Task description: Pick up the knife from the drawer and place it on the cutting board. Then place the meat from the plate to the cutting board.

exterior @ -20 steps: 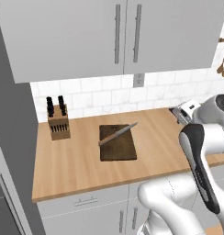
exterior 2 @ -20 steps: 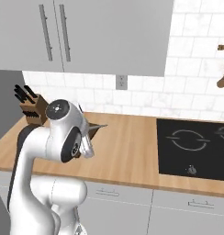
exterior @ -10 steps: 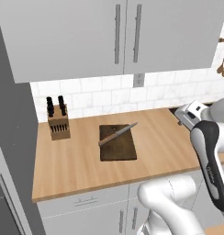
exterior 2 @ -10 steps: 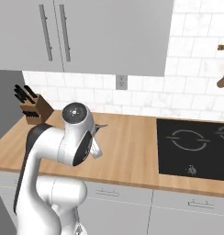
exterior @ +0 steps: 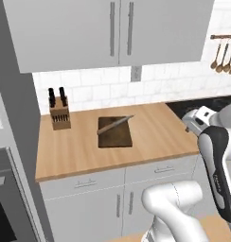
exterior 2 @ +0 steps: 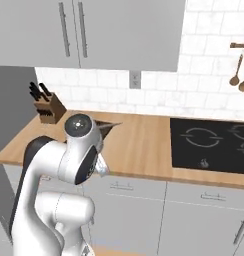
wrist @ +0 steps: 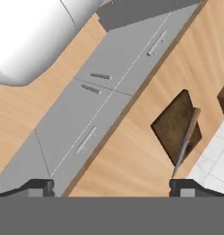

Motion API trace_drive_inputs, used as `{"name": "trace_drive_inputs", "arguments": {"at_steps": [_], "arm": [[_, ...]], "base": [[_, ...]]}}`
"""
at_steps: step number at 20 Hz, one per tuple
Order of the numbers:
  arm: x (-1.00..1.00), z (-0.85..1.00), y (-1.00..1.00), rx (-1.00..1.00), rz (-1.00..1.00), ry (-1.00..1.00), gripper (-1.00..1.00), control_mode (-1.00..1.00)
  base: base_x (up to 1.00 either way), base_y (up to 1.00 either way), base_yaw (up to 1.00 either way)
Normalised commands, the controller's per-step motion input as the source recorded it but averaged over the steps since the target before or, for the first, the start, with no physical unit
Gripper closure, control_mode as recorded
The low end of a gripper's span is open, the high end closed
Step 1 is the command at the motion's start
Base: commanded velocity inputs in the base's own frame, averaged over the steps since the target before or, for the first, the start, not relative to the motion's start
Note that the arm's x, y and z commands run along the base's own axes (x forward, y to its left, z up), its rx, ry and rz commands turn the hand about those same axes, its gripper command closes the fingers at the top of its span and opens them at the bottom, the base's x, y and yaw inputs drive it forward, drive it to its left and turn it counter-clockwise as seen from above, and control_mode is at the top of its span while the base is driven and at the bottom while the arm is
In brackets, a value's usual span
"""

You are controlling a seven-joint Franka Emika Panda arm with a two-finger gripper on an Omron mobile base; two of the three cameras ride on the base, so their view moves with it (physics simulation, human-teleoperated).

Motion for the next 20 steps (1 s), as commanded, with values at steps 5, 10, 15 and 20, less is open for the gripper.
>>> {"name": "trace_drive_inputs", "arguments": {"at_steps": [5, 10, 15, 20], "arm": [[0.0, 0.0, 0.0, 0.0, 0.0, 0.0, -1.0, 1.0], [0.0, 0.0, 0.0, 0.0, 0.0, 0.0, -1.0, 1.0], [0.0, 0.0, 0.0, 0.0, 0.0, 0.0, -1.0, 1.0], [0.0, 0.0, 0.0, 0.0, 0.0, 0.0, -1.0, 1.0]], "base": [[-0.3, -0.27, -0.74], [0.0, 0.0, -0.99], [0.0, -0.01, -1.0], [0.01, -0.59, -0.9]]}}
